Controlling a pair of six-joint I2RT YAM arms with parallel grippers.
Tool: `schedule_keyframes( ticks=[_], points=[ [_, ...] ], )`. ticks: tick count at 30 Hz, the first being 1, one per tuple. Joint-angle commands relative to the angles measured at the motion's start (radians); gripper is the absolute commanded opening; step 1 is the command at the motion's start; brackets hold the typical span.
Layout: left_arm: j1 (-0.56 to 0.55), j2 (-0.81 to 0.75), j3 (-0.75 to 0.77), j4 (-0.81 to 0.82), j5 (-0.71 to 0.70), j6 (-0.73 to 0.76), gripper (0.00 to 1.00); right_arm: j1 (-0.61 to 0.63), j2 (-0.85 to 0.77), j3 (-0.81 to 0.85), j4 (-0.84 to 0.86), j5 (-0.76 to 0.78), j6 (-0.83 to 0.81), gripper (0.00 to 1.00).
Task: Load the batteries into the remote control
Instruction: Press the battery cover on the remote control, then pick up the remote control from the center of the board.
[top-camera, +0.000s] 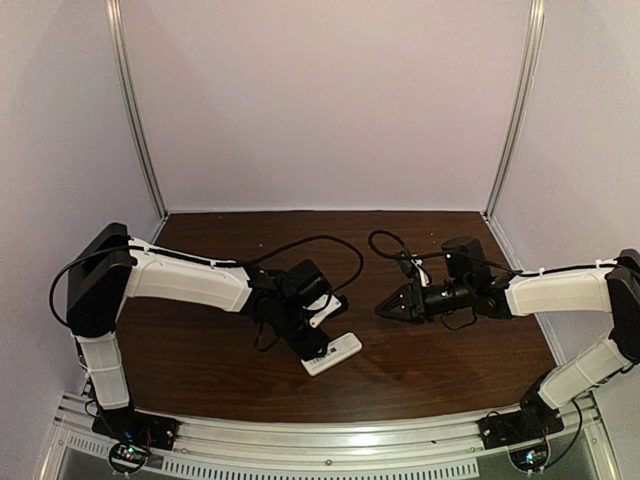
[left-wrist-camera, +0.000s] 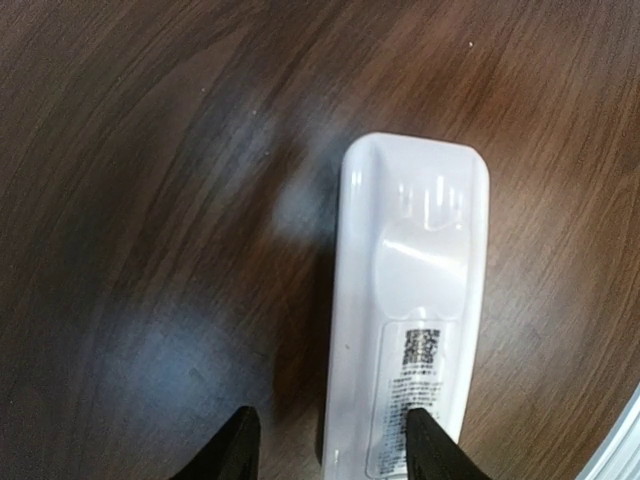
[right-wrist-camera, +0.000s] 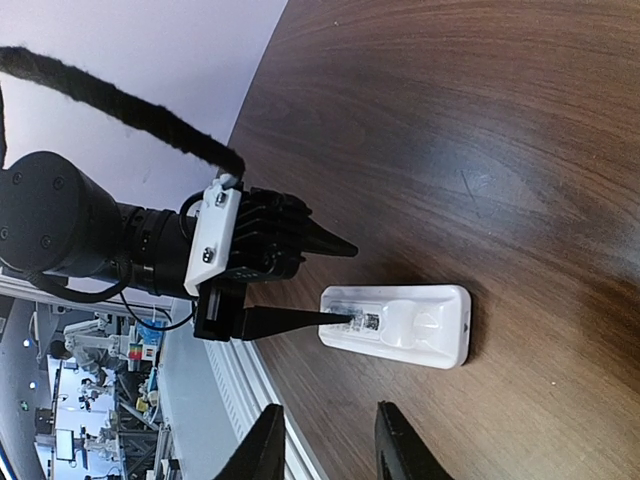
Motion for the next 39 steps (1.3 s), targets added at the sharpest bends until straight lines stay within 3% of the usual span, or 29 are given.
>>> schedule_keyframes(
  ticks=[1,12,21,27,32,39],
  points=[
    [-0.016,0.015,-0.072,-0.098,-0.002,0.009,0.51,0.042,0.034,-0.023,0.068,0.020,0.039,0.31],
    [-0.027,-0.032,-0.170,-0.105,-0.003,0.026,0.51,0.044,0.035,-0.011,0.034,0.031,0.015,0.29],
    [-0.015,-0.071,-0.097,-0.082,-0.011,0.001,0.56,0.043,0.017,0.006,0.014,0.032,0.008,0.30],
    [-0.013,-0.191,-0.148,0.048,0.078,0.026,0.68,0.010,-0.054,0.003,0.003,0.041,-0.007,0.50],
    [-0.015,-0.169,-0.148,0.074,0.100,0.033,0.76,-0.037,-0.123,0.013,-0.031,0.061,-0.037,0.62],
    [-0.033,-0.092,-0.090,0.078,0.047,0.006,0.78,-0.090,-0.287,-0.001,-0.074,0.160,-0.076,0.81]
  ],
)
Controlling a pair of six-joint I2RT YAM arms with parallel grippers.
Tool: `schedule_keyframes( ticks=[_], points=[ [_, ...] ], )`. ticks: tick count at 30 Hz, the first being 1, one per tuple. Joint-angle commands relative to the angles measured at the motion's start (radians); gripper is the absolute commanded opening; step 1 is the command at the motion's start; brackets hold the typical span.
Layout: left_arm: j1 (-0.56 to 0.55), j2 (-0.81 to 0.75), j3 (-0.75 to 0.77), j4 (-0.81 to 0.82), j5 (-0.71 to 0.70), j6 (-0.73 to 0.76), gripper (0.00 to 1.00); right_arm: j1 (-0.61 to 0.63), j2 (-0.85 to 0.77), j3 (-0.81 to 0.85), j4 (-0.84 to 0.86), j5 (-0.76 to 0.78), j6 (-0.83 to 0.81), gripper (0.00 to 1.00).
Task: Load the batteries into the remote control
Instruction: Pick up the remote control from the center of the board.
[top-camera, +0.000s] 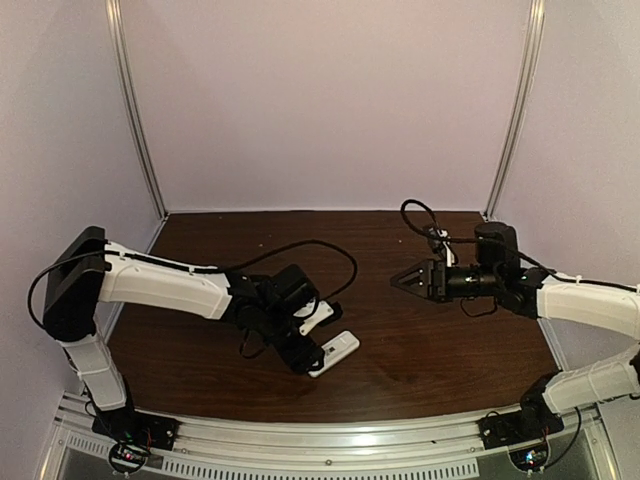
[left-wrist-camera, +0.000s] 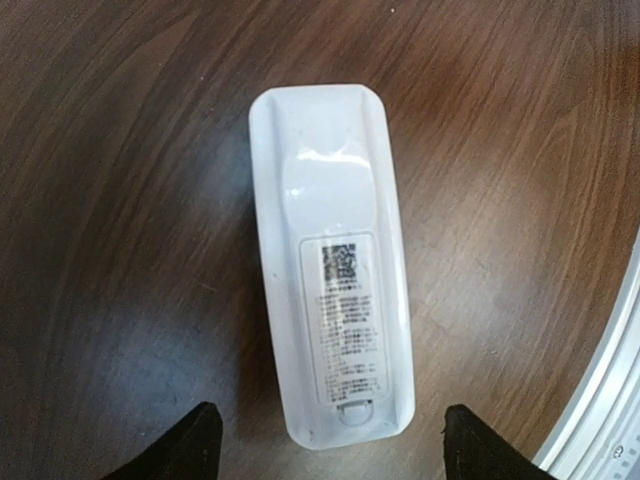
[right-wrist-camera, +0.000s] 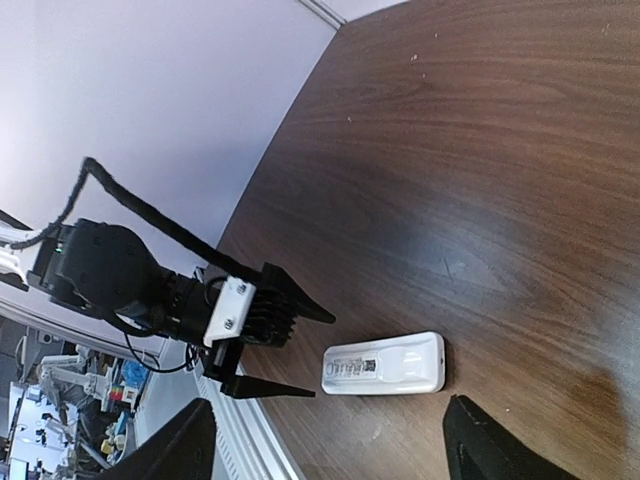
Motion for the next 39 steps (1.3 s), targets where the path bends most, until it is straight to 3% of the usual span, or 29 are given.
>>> schedule_keyframes(
  ticks=[1,6,10,14,21,27,39],
  points=[
    [-0.023,0.061,0.050,0.032,-0.032,-0.012,0.77,-0.031,-0.119,0.010,-0.050,0.108,-0.054,0.83],
    [-0.051,0.133,0.100,-0.004,-0.095,-0.012,0.75,-0.042,-0.273,-0.020,-0.072,0.240,-0.079,0.99],
    [-0.055,0.171,0.130,-0.037,-0.137,-0.030,0.68,-0.046,-0.385,-0.034,-0.134,0.393,-0.071,1.00],
    [-0.056,0.200,0.151,-0.048,-0.135,-0.040,0.63,-0.046,-0.461,-0.062,-0.150,0.418,-0.097,1.00],
    [-0.055,0.218,0.181,-0.059,-0.116,-0.057,0.45,-0.047,-0.461,-0.106,-0.116,0.317,-0.092,1.00],
    [-0.042,0.113,0.165,0.051,0.076,-0.041,0.26,-0.047,-0.416,-0.088,-0.064,0.187,-0.111,1.00],
    [0.006,-0.226,0.039,0.472,0.396,-0.062,0.24,0.002,-0.380,-0.076,0.282,-0.091,-0.002,1.00]
  ],
)
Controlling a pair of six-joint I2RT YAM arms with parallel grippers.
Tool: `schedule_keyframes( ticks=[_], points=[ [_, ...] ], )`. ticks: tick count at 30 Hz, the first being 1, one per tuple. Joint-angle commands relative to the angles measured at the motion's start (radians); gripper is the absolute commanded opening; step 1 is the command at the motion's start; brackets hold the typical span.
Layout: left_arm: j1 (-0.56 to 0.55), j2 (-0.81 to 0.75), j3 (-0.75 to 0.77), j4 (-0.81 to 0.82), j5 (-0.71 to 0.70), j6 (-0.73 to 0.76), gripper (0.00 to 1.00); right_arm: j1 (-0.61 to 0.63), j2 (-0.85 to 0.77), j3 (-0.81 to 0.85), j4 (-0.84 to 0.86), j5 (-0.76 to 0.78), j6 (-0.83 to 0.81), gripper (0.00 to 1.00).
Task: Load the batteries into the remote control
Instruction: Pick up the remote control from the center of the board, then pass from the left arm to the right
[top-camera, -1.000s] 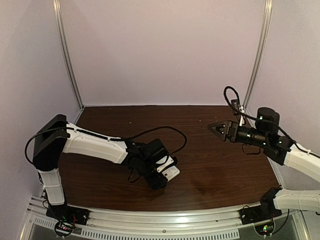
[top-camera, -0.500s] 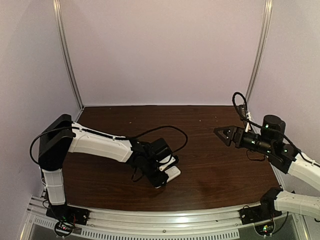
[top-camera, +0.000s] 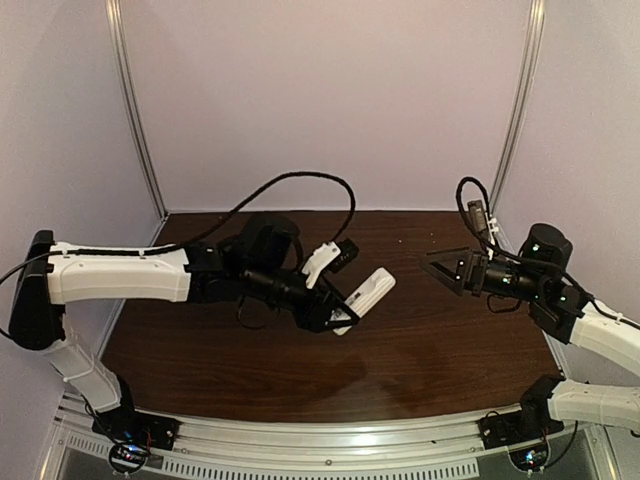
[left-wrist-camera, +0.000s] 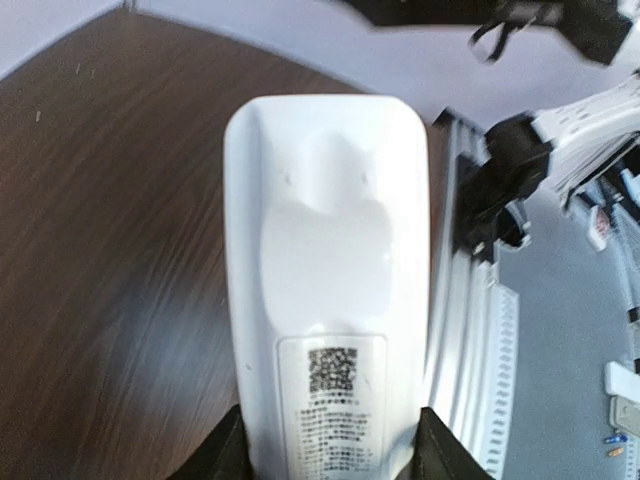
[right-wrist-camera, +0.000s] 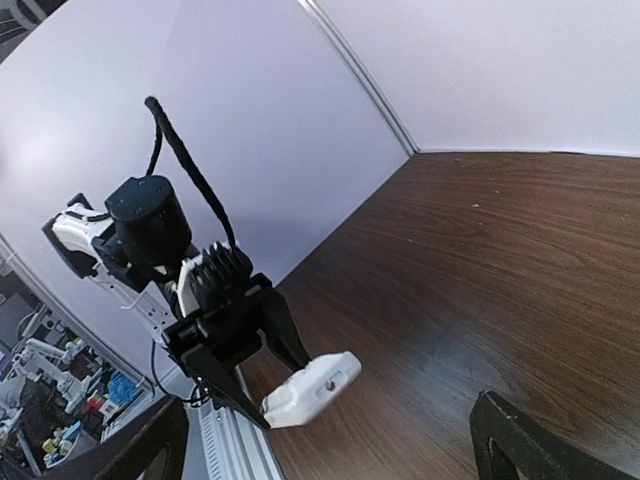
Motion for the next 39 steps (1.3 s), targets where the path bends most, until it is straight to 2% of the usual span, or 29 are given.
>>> schedule_keyframes(
  ticks=[1,8,13,19,22,33,36,39],
  points=[
    [0.003,-0.096,-0.033,0.275,0.169,-0.026,0.24,0.052,0.011,0.036,0.206,-0.146,0.060,1.00],
    [0.003,-0.165,-0.114,0.532,0.282,-0.119,0.24,0.199,0.067,0.135,0.193,-0.149,-0.018,0.99],
    [0.003,-0.160,-0.128,0.580,0.303,-0.139,0.24,0.279,0.133,0.198,0.156,-0.107,-0.059,0.95],
    [0.002,-0.153,-0.144,0.630,0.329,-0.164,0.24,0.315,0.192,0.230,0.173,-0.091,-0.059,0.88],
    [0.003,-0.143,-0.147,0.649,0.337,-0.181,0.24,0.327,0.214,0.243,0.190,-0.088,-0.058,0.81],
    [0.002,-0.136,-0.166,0.639,0.281,-0.191,0.24,0.341,0.223,0.256,0.176,-0.080,-0.066,0.37],
    [0.004,-0.136,-0.170,0.621,0.269,-0.192,0.39,0.341,0.222,0.269,0.134,-0.074,-0.079,0.28],
    [0.011,-0.135,-0.162,0.571,0.258,-0.202,0.62,0.338,0.222,0.286,0.057,-0.050,-0.097,0.24]
  ],
)
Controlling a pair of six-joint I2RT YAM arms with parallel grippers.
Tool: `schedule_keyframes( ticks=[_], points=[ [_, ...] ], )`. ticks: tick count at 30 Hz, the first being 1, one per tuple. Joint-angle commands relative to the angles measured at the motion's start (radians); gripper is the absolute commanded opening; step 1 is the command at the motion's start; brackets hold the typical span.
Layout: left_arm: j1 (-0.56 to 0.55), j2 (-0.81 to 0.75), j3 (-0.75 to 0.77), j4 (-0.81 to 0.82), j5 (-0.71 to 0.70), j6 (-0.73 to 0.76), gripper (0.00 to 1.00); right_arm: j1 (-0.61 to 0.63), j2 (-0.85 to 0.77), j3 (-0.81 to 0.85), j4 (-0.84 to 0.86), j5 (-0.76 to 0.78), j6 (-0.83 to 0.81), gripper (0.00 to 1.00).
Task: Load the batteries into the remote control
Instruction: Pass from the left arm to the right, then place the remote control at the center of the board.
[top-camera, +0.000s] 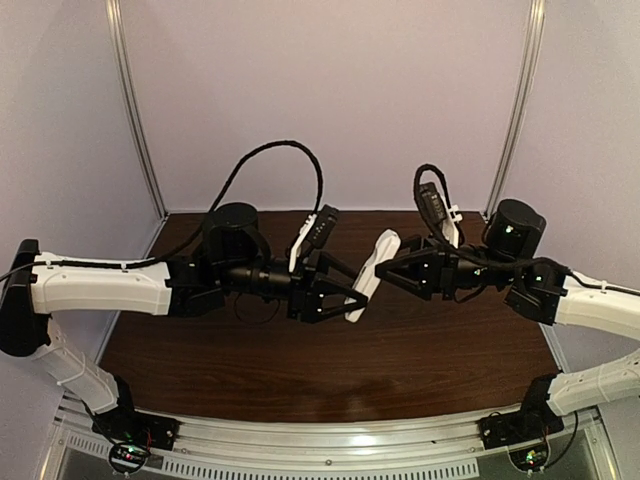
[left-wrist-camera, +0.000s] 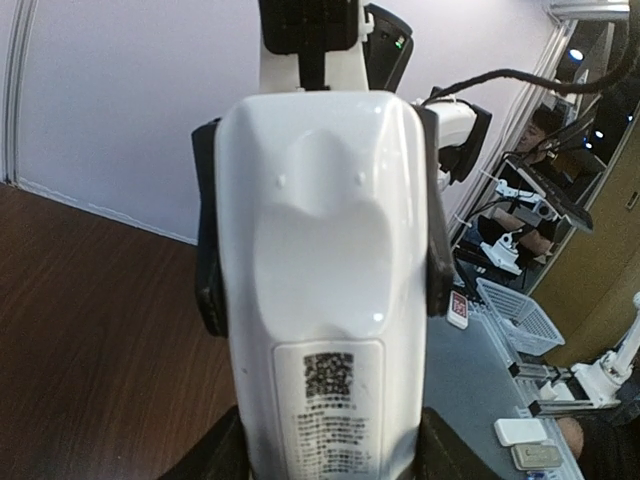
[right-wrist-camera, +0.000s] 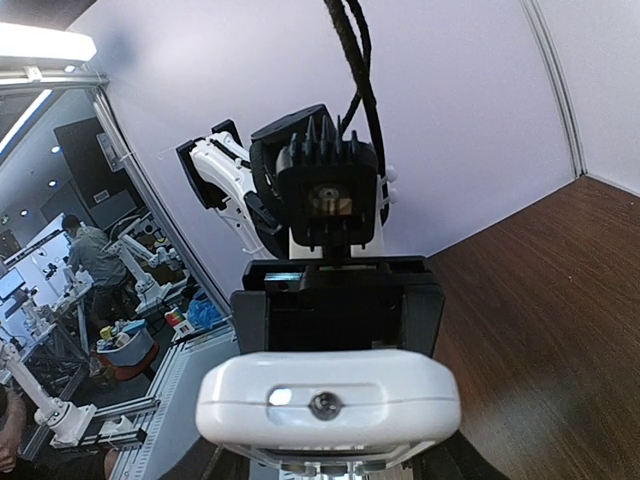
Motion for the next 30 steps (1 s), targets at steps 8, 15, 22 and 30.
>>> schedule_keyframes(
  ticks=[8,15,22,30],
  points=[
    [0.146,-0.097,-0.104,-0.102,-0.096,-0.067,0.97,-0.034,0.036,0.155,-0.513,0.197,-0.142,0.16],
    [0.230,-0.215,-0.167,-0.328,-0.355,-0.036,0.97,-0.031,0.169,0.240,-0.808,0.335,-0.225,0.14],
    [0.261,-0.261,-0.192,-0.461,-0.499,-0.012,0.97,-0.006,0.392,0.372,-1.034,0.495,-0.276,0.13],
    [0.268,-0.267,-0.231,-0.499,-0.565,-0.022,0.98,0.091,0.636,0.518,-1.216,0.662,-0.313,0.13]
  ],
)
